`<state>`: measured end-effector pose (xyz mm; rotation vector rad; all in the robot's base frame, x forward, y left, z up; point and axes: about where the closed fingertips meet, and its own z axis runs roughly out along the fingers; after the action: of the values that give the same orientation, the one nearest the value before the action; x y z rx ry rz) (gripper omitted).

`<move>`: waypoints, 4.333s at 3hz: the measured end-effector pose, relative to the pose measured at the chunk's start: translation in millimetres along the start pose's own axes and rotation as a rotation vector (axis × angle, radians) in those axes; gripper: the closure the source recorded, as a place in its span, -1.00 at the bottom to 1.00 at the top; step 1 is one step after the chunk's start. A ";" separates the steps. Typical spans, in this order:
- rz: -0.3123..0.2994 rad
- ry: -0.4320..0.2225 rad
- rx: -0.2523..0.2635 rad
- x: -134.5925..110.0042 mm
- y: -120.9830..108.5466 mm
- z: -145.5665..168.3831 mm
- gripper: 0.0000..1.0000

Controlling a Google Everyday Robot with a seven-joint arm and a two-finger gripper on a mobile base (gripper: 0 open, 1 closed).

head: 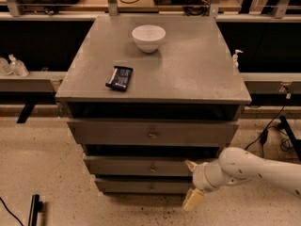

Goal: Open middle drawer

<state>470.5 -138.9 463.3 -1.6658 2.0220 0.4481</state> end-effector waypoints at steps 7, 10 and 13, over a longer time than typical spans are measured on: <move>-0.053 -0.014 0.075 40.2 -73.2 -7.3 -1.00; -0.061 0.064 0.036 55.8 -65.4 2.1 -0.66; -0.069 0.056 -0.055 58.5 -38.1 -2.8 -0.44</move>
Offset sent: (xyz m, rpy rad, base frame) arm 0.0194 -0.0432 0.0201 0.0764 -0.0936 -0.0068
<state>498.8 -196.2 435.2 -1.7940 2.0016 0.4410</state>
